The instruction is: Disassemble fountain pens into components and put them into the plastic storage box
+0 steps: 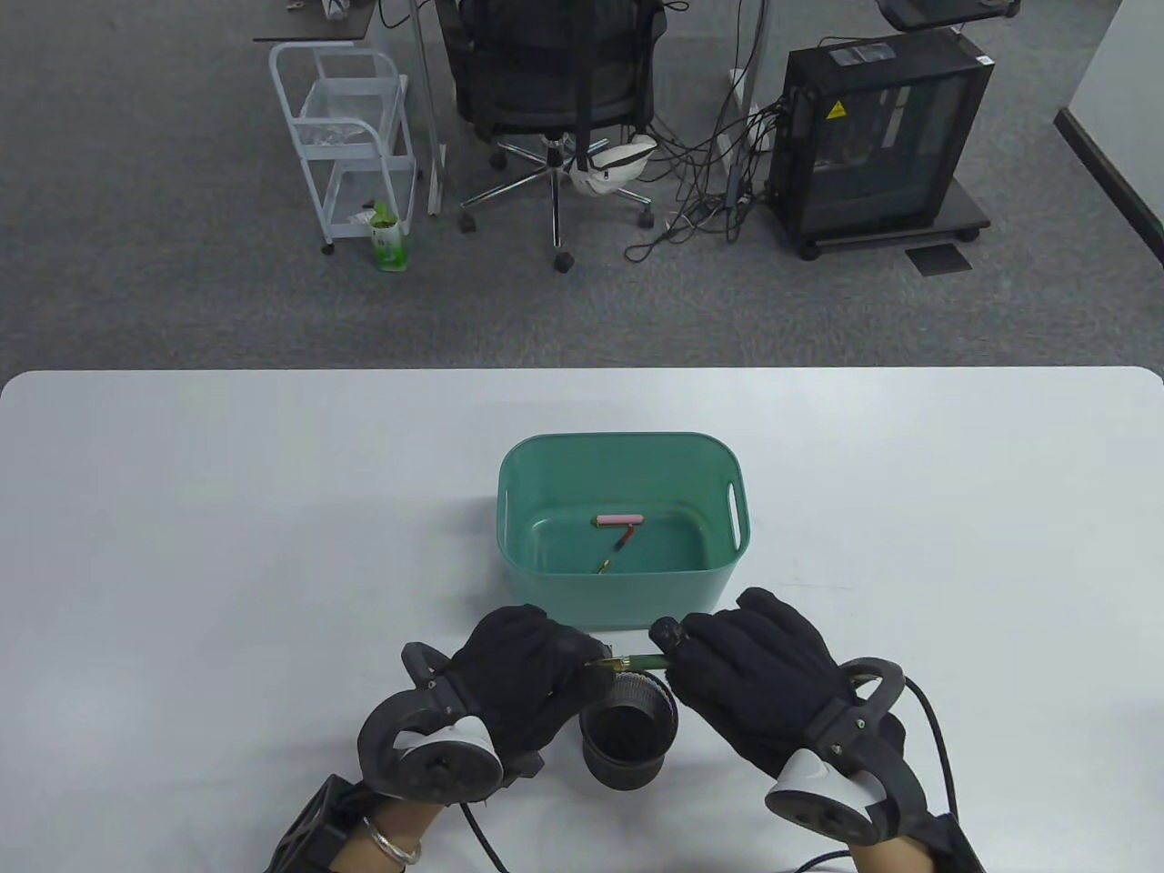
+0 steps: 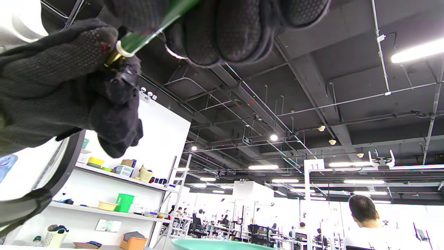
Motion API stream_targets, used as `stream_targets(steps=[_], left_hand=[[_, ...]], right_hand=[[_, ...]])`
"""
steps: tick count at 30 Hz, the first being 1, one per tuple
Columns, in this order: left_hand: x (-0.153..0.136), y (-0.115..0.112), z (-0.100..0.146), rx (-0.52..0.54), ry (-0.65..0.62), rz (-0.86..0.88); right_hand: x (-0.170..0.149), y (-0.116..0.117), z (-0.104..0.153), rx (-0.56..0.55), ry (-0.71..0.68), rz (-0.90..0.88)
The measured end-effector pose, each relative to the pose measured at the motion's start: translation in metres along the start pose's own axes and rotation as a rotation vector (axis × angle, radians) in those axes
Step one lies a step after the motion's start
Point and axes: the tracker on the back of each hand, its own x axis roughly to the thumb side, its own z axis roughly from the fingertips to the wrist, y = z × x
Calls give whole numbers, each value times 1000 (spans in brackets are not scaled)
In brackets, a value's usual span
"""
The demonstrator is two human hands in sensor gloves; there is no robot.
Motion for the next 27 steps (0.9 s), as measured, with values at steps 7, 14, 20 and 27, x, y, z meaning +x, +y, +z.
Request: stream_targets(steps=[7, 14, 20, 27], left_hand=[[-1, 1, 0, 8, 2, 5], [0, 2, 1, 9, 7, -9], [3, 2, 1, 6, 4, -40], [4, 1, 1, -2, 5, -45]], right_hand=[[1, 0, 0, 2, -1, -4], [-1, 0, 0, -3, 6, 2], [-3, -1, 1, -9, 14, 5], [-4, -1, 1, -8, 13, 8]])
